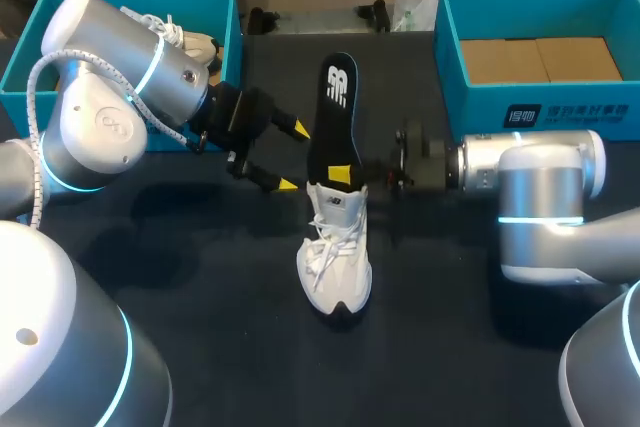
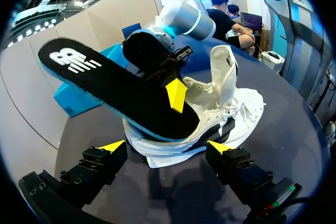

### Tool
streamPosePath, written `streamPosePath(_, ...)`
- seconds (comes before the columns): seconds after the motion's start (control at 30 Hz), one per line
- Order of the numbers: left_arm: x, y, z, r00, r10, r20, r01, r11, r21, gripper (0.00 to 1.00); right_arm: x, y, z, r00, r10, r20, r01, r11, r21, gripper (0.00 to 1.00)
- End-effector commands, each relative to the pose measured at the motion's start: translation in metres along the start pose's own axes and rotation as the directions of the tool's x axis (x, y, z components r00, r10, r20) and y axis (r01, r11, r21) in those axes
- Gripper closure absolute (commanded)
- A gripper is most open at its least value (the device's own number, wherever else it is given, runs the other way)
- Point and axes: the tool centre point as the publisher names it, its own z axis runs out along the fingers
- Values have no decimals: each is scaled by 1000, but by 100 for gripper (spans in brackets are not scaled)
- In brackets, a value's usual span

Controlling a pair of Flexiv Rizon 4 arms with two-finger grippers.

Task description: Take the shoe out of the shoebox, open the shoe tongue, remove and reinsert the insole, then place the shoe into the shoebox

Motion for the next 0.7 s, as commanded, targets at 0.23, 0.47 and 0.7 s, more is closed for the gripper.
streamPosePath(0.23,0,0,0,1000,0,-1,0,1000,-2,0,-6,17,1,999,-33,5,32,999,37,69)
streamPosePath(0.47,0,0,0,1000,0,-1,0,1000,-2,0,-15,21,1,1000,-14,-19,16,997,81,100)
streamPosePath(0.7,0,0,0,1000,0,-1,0,1000,-2,0,-10,3,0,999,37,-27,-35,995,90,100)
